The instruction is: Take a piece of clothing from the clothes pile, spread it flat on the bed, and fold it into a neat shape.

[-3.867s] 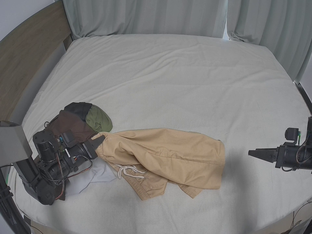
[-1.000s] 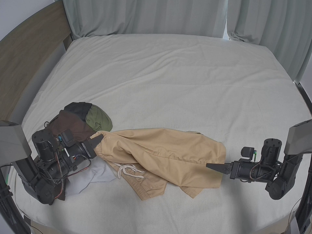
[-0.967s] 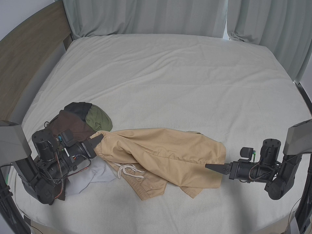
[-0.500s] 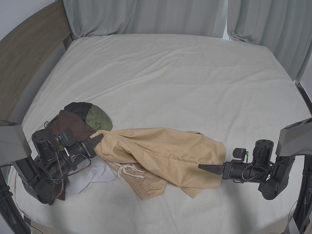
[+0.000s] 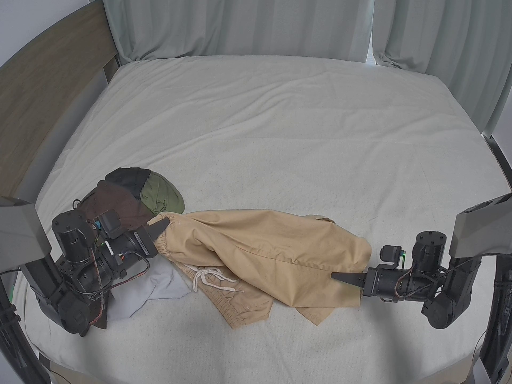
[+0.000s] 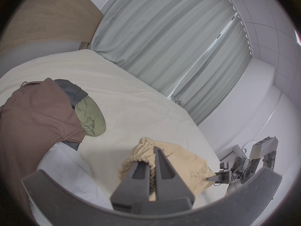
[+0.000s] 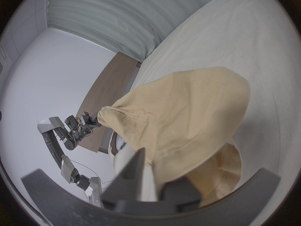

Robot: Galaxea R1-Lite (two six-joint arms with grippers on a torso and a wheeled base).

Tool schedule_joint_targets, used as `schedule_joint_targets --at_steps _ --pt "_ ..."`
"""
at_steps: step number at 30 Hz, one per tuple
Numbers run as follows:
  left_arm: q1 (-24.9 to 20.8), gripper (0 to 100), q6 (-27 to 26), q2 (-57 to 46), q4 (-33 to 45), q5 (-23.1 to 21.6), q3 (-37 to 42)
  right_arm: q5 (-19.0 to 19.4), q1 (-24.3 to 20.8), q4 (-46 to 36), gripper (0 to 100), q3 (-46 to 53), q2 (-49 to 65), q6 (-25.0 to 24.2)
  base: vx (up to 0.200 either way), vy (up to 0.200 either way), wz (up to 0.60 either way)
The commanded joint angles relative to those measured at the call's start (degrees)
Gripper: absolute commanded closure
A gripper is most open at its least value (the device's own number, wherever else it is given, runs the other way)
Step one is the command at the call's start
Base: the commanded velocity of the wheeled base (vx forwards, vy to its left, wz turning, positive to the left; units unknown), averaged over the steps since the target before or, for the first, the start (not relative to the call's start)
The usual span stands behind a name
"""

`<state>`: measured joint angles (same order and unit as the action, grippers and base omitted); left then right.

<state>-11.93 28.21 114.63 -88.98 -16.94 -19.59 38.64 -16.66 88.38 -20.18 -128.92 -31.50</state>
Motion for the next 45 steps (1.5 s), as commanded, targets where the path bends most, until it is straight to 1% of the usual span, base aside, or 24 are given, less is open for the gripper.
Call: schedule_joint_targets --at_steps 1,9,11,14,17,18,20,25,26,29,33,39,45 --pt "-0.02 100 0.0 -0.02 -0.05 -0.02 -0.1 0.03 0.14 0.04 100 -0.22 -0.28 0.04 0.0 0.0 0.0" --pt "0.42 100 -0.08 -0.11 -0.05 0.07 -2.73 -0.06 -0.03 0.12 100 1.1 1.83 0.21 0.0 0.0 0.0" --pt "0.51 100 -0.52 -1.25 -0.05 0.07 -2.82 -0.5 -0.3 -0.14 100 1.89 7.1 -0.14 0.0 0.0 0.0" --pt "0.42 100 -1.84 -2.22 -0.05 -0.02 -2.82 -0.5 -0.39 -0.14 100 2.42 9.82 -0.23 0.0 0.0 0.0" --pt "0.42 100 -4.65 -3.01 0.03 -2.48 -2.65 -0.5 -1.7 -0.14 100 3.48 14.48 -0.32 0.0 0.0 0.0" --pt "0.51 100 -5.36 -3.36 0.03 -4.41 -2.47 -0.5 -2.23 -0.14 100 3.56 16.06 -0.32 0.0 0.0 0.0" --pt "0.68 100 -6.24 -3.71 0.03 -6.61 -2.73 -0.5 -2.94 -0.14 100 3.65 18.79 -0.4 0.0 0.0 0.0" --pt "2.53 100 -7.47 -3.8 -0.05 -7.31 -4.14 -0.5 -3.9 -0.23 100 4.18 23.89 -1.19 0.0 0.0 0.0" --pt "2.97 100 -8.35 -3.8 -0.05 -7.58 -4.58 -0.5 -4.08 -0.23 100 4.18 25.91 -2.43 0.0 0.0 0.0" --pt "3.85 100 -9.75 -3.8 -0.05 -9.95 -4.93 -0.59 -4.17 -0.23 100 3.83 28.19 -4.1 0.0 0.0 0.0" --pt "4.99 100 -12.13 -4.41 -0.05 -12.59 -5.02 -0.59 -3.81 -0.23 100 3.39 29.6 -4.45 0.0 0.0 0.0" --pt "5.78 100 -12.56 -5.03 -0.05 -14.7 -5.02 -0.59 -3.37 -0.23 100 2.86 31.09 -4.8 0.0 0.0 0.0" --pt "6.92 100 -12.56 -5.64 -0.05 -15.93 -5.11 -0.59 -1.53 -0.14 100 1.72 33.03 -7.08 0.0 0.0 0.0"
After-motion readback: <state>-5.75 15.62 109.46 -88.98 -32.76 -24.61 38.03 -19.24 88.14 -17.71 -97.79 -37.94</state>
